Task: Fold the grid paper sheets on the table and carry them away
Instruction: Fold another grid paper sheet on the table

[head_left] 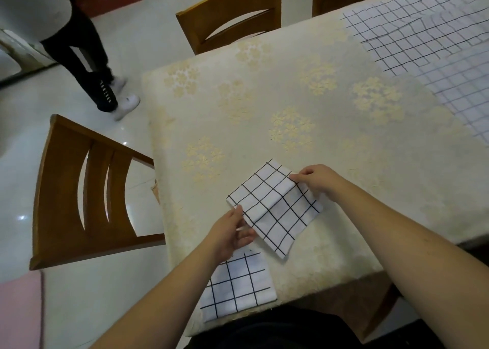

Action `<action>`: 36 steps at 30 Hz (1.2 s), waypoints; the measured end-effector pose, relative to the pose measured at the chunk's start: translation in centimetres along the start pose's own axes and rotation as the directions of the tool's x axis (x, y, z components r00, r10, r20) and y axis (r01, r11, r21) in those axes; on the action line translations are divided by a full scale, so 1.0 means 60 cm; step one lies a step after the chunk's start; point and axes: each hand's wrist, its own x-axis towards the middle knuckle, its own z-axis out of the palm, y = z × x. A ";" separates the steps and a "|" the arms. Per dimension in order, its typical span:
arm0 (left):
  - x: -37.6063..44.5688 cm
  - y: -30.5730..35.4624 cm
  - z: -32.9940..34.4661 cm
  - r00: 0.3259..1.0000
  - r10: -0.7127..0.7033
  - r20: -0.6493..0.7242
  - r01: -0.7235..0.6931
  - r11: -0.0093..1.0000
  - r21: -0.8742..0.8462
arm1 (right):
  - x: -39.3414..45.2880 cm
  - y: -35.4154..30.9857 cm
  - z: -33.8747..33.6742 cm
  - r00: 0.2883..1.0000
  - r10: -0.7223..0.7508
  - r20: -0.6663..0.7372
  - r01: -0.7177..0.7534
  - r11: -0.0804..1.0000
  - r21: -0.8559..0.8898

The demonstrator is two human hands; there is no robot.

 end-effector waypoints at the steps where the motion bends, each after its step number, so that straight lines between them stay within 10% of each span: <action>1: -0.002 0.008 0.003 1.000 0.009 0.010 -0.009 1.000 0.002 | -0.003 0.000 -0.004 1.000 -0.010 -0.016 0.011 0.999 0.054; 16: 0.004 0.132 0.066 0.899 0.433 -0.064 -0.416 0.890 0.187 | -0.077 -0.002 -0.050 0.944 -0.184 -0.273 0.278 0.890 0.362; 36: 0.071 -0.006 0.050 0.963 0.203 -0.175 -0.143 0.941 0.308 | -0.105 0.168 0.055 0.926 0.247 -0.285 0.008 0.742 0.671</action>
